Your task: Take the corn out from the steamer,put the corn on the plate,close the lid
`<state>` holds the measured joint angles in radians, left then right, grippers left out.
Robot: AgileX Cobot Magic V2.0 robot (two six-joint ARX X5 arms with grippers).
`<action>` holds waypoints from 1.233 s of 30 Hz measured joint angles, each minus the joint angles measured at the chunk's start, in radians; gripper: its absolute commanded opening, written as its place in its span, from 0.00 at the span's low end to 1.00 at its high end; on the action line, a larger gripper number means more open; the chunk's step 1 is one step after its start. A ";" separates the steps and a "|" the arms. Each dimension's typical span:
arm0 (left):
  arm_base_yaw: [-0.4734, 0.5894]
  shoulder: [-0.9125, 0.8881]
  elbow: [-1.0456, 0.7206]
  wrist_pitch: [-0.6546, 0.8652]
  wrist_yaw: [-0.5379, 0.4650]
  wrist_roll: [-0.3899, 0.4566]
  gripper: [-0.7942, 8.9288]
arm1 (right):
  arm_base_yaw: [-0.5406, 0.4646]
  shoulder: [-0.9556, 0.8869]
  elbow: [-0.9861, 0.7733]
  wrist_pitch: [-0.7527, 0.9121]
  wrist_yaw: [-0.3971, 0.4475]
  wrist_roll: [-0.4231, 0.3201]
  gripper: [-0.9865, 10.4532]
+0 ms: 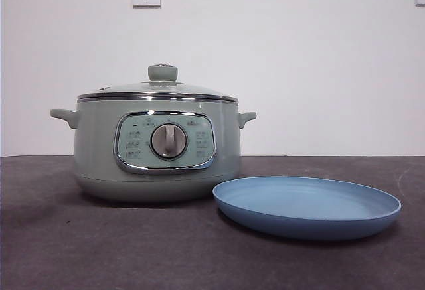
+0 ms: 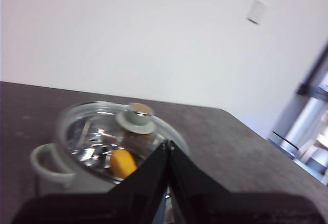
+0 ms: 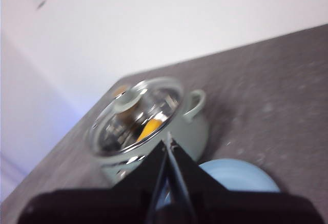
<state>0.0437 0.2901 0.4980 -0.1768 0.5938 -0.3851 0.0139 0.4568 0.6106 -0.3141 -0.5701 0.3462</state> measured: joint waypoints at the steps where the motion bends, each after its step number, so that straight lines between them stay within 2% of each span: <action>1: 0.000 0.030 0.034 -0.019 0.019 0.005 0.07 | 0.007 0.045 0.051 -0.042 -0.023 -0.026 0.08; 7: 0.000 0.185 0.210 -0.172 0.116 0.068 0.07 | 0.056 0.258 0.304 -0.294 -0.057 -0.203 0.08; 13: 0.000 0.314 0.375 -0.396 0.123 0.201 0.07 | 0.109 0.415 0.473 -0.478 -0.057 -0.352 0.08; 19: 0.000 0.381 0.488 -0.576 0.123 0.330 0.07 | 0.173 0.493 0.541 -0.560 -0.056 -0.433 0.08; 24: 0.000 0.391 0.497 -0.587 0.121 0.367 0.09 | 0.208 0.500 0.541 -0.561 -0.057 -0.448 0.12; 26: 0.000 0.391 0.497 -0.587 0.121 0.369 0.22 | 0.209 0.499 0.541 -0.561 -0.057 -0.449 0.26; 29: 0.000 0.391 0.497 -0.585 0.121 0.371 0.61 | 0.209 0.499 0.541 -0.561 -0.056 -0.447 0.50; 30: 0.000 0.391 0.497 -0.580 0.121 0.371 0.66 | 0.209 0.499 0.541 -0.561 -0.056 -0.447 0.56; 31: 0.000 0.391 0.497 -0.570 0.121 0.371 0.66 | 0.209 0.499 0.541 -0.561 -0.056 -0.447 0.59; 37: 0.000 0.391 0.497 -0.533 0.120 0.375 0.66 | 0.209 0.499 0.541 -0.561 -0.056 -0.447 0.58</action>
<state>0.0437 0.6815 0.9951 -0.7097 0.7139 -0.0097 0.2234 0.9562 1.1519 -0.8749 -0.6258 -0.1005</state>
